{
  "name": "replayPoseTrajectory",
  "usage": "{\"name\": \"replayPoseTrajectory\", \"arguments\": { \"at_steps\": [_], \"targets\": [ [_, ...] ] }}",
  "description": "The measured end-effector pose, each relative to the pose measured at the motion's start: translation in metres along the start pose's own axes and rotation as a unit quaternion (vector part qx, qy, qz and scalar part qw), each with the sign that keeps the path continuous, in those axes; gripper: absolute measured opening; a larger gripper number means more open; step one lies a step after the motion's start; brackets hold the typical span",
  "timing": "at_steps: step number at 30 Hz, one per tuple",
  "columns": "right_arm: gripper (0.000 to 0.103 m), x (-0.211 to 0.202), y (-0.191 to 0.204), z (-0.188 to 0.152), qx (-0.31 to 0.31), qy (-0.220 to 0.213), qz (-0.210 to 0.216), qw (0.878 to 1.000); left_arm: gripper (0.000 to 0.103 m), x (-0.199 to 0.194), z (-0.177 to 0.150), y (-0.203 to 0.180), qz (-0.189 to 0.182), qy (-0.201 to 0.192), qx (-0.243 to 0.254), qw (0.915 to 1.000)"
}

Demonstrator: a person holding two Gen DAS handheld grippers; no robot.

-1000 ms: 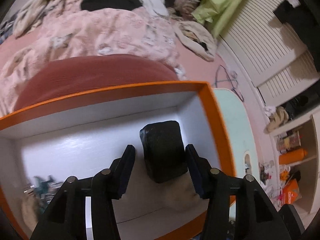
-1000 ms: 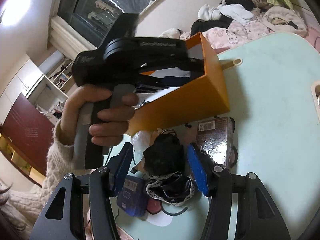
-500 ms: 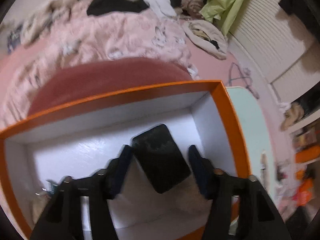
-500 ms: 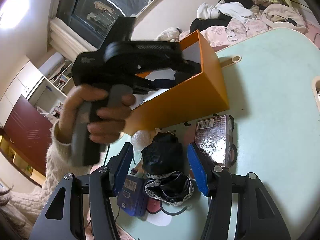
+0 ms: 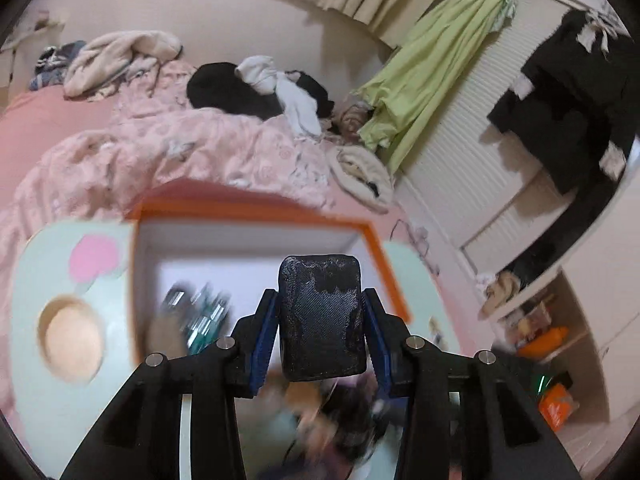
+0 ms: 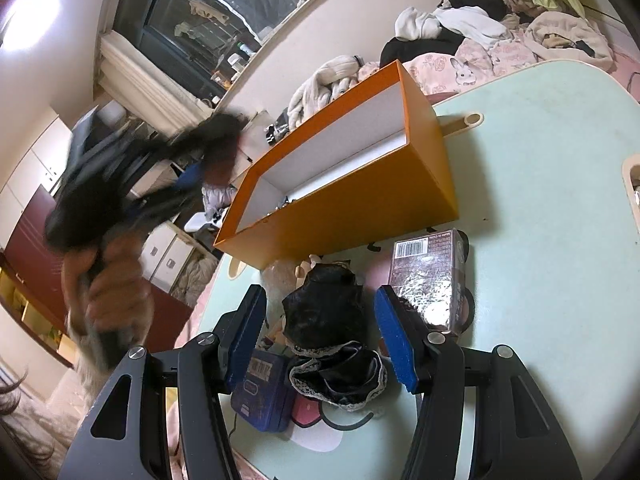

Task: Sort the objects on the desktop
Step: 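Grasp the black pouch in the box with the left gripper, place it on the table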

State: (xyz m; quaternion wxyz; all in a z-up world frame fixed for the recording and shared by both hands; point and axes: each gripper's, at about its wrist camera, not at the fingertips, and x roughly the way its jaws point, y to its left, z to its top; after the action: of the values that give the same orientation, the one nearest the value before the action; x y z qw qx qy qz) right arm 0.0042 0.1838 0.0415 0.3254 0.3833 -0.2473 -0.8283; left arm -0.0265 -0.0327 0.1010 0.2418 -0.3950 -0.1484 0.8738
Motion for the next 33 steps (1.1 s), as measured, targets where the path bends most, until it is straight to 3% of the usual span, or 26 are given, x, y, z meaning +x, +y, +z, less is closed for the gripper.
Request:
{"name": "replayPoseTrajectory", "arguments": {
  "at_steps": [4,7,8,9,11,13,15,17,21,25,28,29,32,33],
  "targets": [
    [0.057,-0.009,0.007,0.009,-0.022,-0.013,-0.012,1.000,0.040,-0.002,-0.042,0.018,0.047,0.008,-0.002,0.9988],
    [0.057,-0.024,0.024,0.036,-0.078,-0.030,-0.046,0.995,0.040,0.005,-0.069,0.032,0.066,0.015,-0.005,0.9977],
    [0.055,-0.026,0.032,0.048,-0.099,-0.031,-0.061,0.993,0.040,0.006,-0.074,0.035,0.069,0.017,-0.005,0.9974],
    [0.041,-0.028,0.041,0.062,-0.122,-0.025,-0.082,0.989,0.040,0.008,-0.080,0.034,0.068,0.017,-0.003,0.9976],
    [0.024,-0.019,0.058,0.093,-0.158,0.024,-0.132,0.978,0.040,0.008,-0.088,0.032,0.059,0.017,0.008,0.9981],
    [0.023,0.000,0.067,0.118,-0.171,0.101,-0.157,0.968,0.040,0.009,-0.093,0.024,0.061,0.018,0.034,0.9974],
    [0.023,0.030,0.075,0.136,-0.198,0.196,-0.182,0.943,0.040,0.009,-0.101,0.011,0.066,0.017,0.069,0.9953],
    [0.023,0.059,0.077,0.141,-0.236,0.265,-0.222,0.908,0.040,0.013,-0.103,0.002,0.076,0.015,0.092,0.9928],
    [0.024,0.100,0.064,0.135,-0.245,0.370,-0.258,0.858,0.041,0.019,-0.106,0.000,0.070,0.014,0.094,0.9930],
    [0.024,0.125,0.038,0.123,-0.256,0.435,-0.288,0.814,0.042,0.016,-0.105,0.007,0.058,0.008,0.075,0.9955],
    [0.026,0.135,0.033,0.121,-0.256,0.450,-0.282,0.807,0.042,0.014,-0.103,0.011,0.053,0.002,0.057,0.9969],
    [0.032,0.138,0.033,0.122,-0.259,0.448,-0.284,0.807,0.042,0.014,-0.104,0.011,0.053,0.000,0.054,0.9972],
    [0.045,0.147,0.030,0.114,-0.283,0.458,-0.312,0.783,0.042,0.013,-0.105,0.009,0.054,-0.005,0.051,0.9972],
    [0.045,0.147,0.029,0.113,-0.281,0.459,-0.309,0.784,0.042,0.012,-0.105,0.008,0.055,-0.007,0.052,0.9971]
  ]
}}
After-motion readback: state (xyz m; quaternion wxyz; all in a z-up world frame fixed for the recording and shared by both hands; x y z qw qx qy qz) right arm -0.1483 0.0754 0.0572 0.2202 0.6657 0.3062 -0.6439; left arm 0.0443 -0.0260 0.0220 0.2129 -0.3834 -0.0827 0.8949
